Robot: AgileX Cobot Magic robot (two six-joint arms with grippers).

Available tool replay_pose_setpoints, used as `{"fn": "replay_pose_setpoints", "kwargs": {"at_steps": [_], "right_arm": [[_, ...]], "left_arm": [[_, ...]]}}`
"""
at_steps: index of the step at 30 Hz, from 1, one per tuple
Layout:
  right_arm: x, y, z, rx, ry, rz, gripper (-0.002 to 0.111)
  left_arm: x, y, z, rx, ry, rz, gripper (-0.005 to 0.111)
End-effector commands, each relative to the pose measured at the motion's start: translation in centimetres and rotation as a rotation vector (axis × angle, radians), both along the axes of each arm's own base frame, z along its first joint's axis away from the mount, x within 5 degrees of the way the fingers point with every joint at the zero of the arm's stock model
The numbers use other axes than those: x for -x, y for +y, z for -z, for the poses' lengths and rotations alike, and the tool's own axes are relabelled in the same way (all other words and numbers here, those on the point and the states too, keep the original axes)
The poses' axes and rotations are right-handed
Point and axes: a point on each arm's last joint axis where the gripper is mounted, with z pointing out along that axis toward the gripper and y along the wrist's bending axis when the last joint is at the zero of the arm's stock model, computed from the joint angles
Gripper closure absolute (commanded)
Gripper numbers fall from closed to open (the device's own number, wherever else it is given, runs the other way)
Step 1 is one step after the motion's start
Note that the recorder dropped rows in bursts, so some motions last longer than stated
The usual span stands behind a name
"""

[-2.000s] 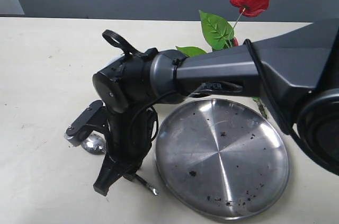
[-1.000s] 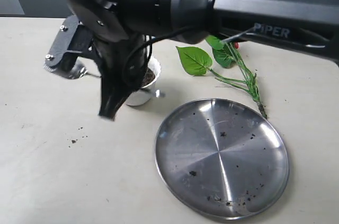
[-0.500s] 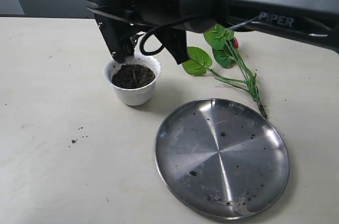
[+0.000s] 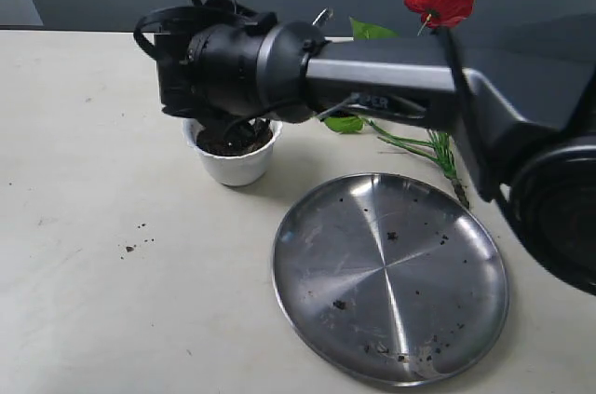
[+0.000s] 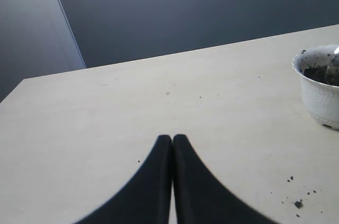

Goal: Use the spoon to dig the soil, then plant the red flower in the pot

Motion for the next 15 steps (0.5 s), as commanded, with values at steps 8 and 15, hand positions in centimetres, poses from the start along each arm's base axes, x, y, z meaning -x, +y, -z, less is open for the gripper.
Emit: {"fn": "replay_pose_setpoints", "kwargs": {"at_steps": [8, 15], "right_arm": [[-0.5, 0.5, 2.9, 0.097, -0.017, -0.003, 0.109], [-0.6, -0.5, -1.2, 0.032, -0.148, 0.048, 0.109]], "left_arm": [[0.0, 0.0, -0.1, 0.009, -0.006, 0.003, 0.105], [0.0, 0.0, -0.1, 0.009, -0.006, 0.003, 0.105]]}}
